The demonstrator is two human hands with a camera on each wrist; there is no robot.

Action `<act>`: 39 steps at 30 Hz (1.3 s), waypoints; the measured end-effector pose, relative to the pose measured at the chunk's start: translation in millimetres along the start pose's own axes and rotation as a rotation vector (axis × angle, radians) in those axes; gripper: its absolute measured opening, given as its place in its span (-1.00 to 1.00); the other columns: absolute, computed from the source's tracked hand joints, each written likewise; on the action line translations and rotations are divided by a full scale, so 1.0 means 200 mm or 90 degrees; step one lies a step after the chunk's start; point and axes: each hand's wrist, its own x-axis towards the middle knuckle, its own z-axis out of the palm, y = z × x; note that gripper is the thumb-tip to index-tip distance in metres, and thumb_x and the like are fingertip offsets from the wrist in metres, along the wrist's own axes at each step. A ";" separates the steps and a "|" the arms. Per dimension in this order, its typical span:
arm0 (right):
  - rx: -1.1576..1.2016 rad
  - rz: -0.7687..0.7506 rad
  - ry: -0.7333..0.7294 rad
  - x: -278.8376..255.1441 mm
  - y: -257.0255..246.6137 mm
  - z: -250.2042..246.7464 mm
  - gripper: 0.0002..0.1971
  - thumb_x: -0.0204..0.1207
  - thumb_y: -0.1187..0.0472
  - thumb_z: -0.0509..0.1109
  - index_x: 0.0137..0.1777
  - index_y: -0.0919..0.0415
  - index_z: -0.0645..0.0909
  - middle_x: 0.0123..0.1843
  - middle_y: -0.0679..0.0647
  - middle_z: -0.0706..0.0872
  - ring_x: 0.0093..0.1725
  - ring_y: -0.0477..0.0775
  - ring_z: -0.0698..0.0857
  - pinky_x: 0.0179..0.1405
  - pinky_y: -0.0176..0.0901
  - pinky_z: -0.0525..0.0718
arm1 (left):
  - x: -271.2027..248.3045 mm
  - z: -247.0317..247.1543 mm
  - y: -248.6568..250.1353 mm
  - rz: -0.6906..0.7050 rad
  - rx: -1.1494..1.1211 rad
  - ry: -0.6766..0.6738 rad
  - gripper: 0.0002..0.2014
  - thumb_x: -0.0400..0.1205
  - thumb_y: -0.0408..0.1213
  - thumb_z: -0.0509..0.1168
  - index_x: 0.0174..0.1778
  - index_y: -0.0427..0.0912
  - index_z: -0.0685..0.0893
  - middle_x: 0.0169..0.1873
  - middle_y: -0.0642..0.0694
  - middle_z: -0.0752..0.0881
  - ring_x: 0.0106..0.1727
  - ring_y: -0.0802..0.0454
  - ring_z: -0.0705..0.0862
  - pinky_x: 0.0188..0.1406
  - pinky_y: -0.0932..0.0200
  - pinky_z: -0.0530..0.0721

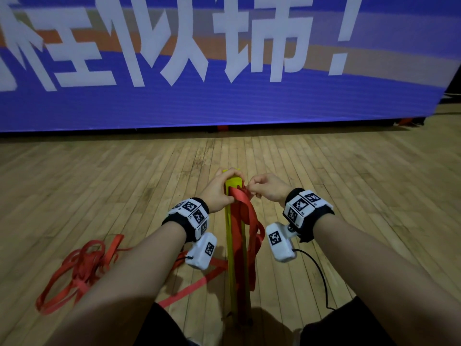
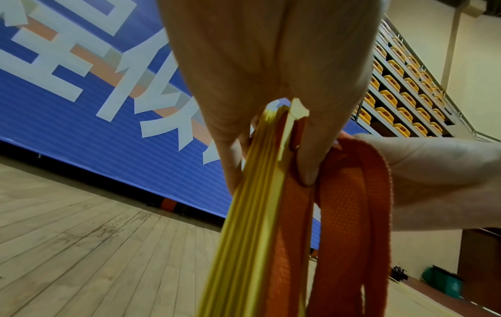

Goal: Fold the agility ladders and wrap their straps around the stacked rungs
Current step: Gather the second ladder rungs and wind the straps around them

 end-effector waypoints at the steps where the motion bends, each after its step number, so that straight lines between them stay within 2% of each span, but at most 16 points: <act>1: 0.003 -0.006 0.001 0.00 0.00 0.00 -0.69 0.50 0.45 0.27 -0.44 0.18 0.53 -0.39 0.10 0.64 -0.32 0.00 0.56 -0.32 -0.33 0.52 | 0.00 0.00 0.00 -0.001 0.001 0.000 -0.51 0.37 -0.64 0.34 0.05 0.01 0.54 0.11 -0.20 0.48 0.12 0.07 0.43 -0.12 0.70 0.35; 4: 0.023 -0.009 0.002 0.01 0.00 0.01 -0.70 0.52 0.49 0.24 -0.43 0.24 0.49 -0.39 0.14 0.64 -0.35 0.01 0.68 -0.17 -0.25 0.69 | 0.00 0.00 0.00 -0.006 0.005 -0.002 -0.52 0.37 -0.65 0.33 0.04 -0.01 0.53 0.11 -0.21 0.48 0.11 0.04 0.43 -0.16 0.70 0.35; 7: 0.039 -0.011 0.010 0.02 0.01 0.01 -0.72 0.53 0.49 0.24 -0.39 0.26 0.51 -0.40 0.14 0.64 -0.34 0.04 0.72 -0.10 -0.16 0.74 | 0.01 0.00 0.01 -0.013 0.000 -0.010 -0.53 0.38 -0.65 0.32 0.04 -0.02 0.51 0.10 -0.20 0.46 0.11 0.03 0.43 -0.16 0.70 0.36; 9: 0.053 -0.015 0.006 0.02 0.01 0.01 -0.75 0.55 0.47 0.26 -0.36 0.28 0.53 -0.38 0.13 0.62 -0.32 0.02 0.70 -0.10 -0.15 0.76 | 0.00 0.00 0.02 -0.019 -0.003 -0.012 -0.53 0.39 -0.66 0.31 0.05 -0.04 0.51 0.09 -0.17 0.44 0.12 0.03 0.43 -0.15 0.70 0.36; 11: 0.070 -0.021 -0.004 0.00 0.01 0.01 -0.76 0.59 0.44 0.25 -0.32 0.28 0.56 -0.34 0.12 0.64 -0.31 -0.02 0.69 -0.18 -0.21 0.77 | 0.00 0.00 0.03 -0.025 -0.008 -0.010 -0.53 0.39 -0.67 0.31 0.07 -0.06 0.51 0.10 -0.14 0.42 0.14 0.04 0.43 -0.13 0.71 0.35; 14: 0.117 0.003 -0.050 -0.02 0.04 -0.02 -0.74 0.69 0.34 0.13 -0.18 0.28 0.59 -0.28 0.14 0.69 -0.31 -0.07 0.71 -0.25 -0.22 0.67 | -0.01 -0.01 0.02 -0.036 -0.011 0.003 -0.53 0.40 -0.68 0.31 0.11 -0.10 0.52 0.12 -0.12 0.41 0.15 0.03 0.42 -0.10 0.61 0.36; 17: 0.030 0.054 -0.091 -0.05 0.04 -0.05 -0.78 0.66 0.29 0.15 -0.14 0.16 0.60 -0.27 0.02 0.73 -0.27 -0.09 0.72 -0.20 -0.15 0.42 | -0.01 -0.01 0.01 -0.042 -0.002 0.010 -0.52 0.40 -0.67 0.32 0.10 -0.07 0.50 0.17 -0.15 0.41 0.18 0.03 0.39 -0.04 0.51 0.34; 19: 0.002 0.050 -0.116 -0.07 0.04 -0.04 -0.80 0.63 0.32 0.23 -0.18 0.14 0.62 -0.31 -0.04 0.71 -0.32 -0.21 0.69 -0.19 -0.24 0.49 | -0.01 -0.01 0.01 -0.045 0.009 0.011 -0.54 0.42 -0.65 0.33 0.13 -0.10 0.51 0.19 -0.15 0.41 0.19 0.04 0.39 -0.04 0.51 0.34; 21: -0.001 0.020 -0.114 -0.06 0.05 -0.03 -0.79 0.60 0.35 0.31 -0.24 0.17 0.65 -0.33 -0.03 0.69 -0.35 -0.21 0.66 -0.22 -0.45 0.55 | -0.01 -0.01 0.01 -0.043 0.025 0.017 -0.55 0.42 -0.64 0.34 0.18 -0.18 0.53 0.18 -0.16 0.41 0.18 0.05 0.39 -0.07 0.56 0.34; 24: -0.065 0.004 -0.087 -0.03 0.07 -0.03 -0.80 0.55 0.31 0.39 -0.30 0.10 0.66 -0.30 -0.02 0.67 -0.28 -0.10 0.56 -0.11 -0.30 0.53 | -0.01 0.00 0.02 -0.050 0.029 0.023 -0.54 0.42 -0.65 0.33 0.21 -0.23 0.53 0.17 -0.18 0.40 0.15 0.05 0.39 -0.15 0.69 0.34; 26: -0.074 0.010 -0.090 -0.02 0.07 -0.04 -0.80 0.57 0.31 0.38 -0.27 0.09 0.64 -0.27 -0.04 0.67 -0.23 -0.16 0.58 -0.07 -0.33 0.53 | -0.01 -0.01 0.01 -0.064 0.034 0.025 -0.52 0.42 -0.64 0.33 0.22 -0.17 0.52 0.17 -0.13 0.38 0.15 0.03 0.42 -0.06 0.56 0.40; 28: -0.070 0.001 -0.110 -0.03 0.06 -0.05 -0.82 0.59 0.31 0.36 -0.24 0.10 0.63 -0.21 -0.05 0.69 -0.13 -0.16 0.63 0.13 -0.28 0.55 | -0.01 -0.01 0.00 -0.075 0.053 0.028 -0.51 0.41 -0.61 0.32 0.22 -0.12 0.52 0.16 -0.09 0.37 0.16 -0.01 0.45 0.07 0.27 0.48; 29: -0.067 -0.007 -0.119 -0.03 0.06 -0.05 -0.82 0.59 0.32 0.35 -0.23 0.10 0.63 -0.20 -0.04 0.69 -0.10 -0.15 0.64 0.20 -0.24 0.54 | -0.01 -0.01 0.00 -0.078 0.057 0.031 -0.50 0.40 -0.61 0.31 0.21 -0.11 0.52 0.15 -0.09 0.38 0.17 -0.03 0.46 0.10 0.20 0.50; 35: -0.049 -0.033 -0.159 -0.04 0.06 -0.07 -0.80 0.57 0.40 0.35 -0.23 0.14 0.63 -0.21 -0.04 0.70 -0.14 -0.18 0.66 0.14 -0.32 0.58 | -0.01 -0.01 -0.01 -0.104 0.058 0.047 -0.51 0.42 -0.62 0.28 0.13 0.02 0.48 0.15 -0.12 0.40 0.23 -0.14 0.46 0.21 -0.04 0.54; 37: -0.060 -0.030 -0.169 -0.03 0.06 -0.08 -0.84 0.56 0.38 0.37 -0.21 0.15 0.63 -0.20 -0.04 0.71 -0.13 -0.18 0.67 0.19 -0.26 0.58 | -0.01 -0.02 -0.02 -0.117 0.060 0.051 -0.49 0.43 -0.62 0.27 0.10 0.08 0.46 0.20 -0.16 0.40 0.23 -0.16 0.46 0.17 -0.07 0.58; 39: -0.073 -0.024 -0.178 -0.03 0.07 -0.08 -0.87 0.55 0.35 0.39 -0.20 0.15 0.63 -0.20 -0.02 0.72 -0.11 -0.14 0.67 0.26 -0.19 0.57 | -0.02 -0.02 -0.02 -0.132 0.059 0.056 -0.48 0.44 -0.63 0.26 0.09 0.10 0.45 0.24 -0.18 0.38 0.23 -0.15 0.45 0.06 0.00 0.61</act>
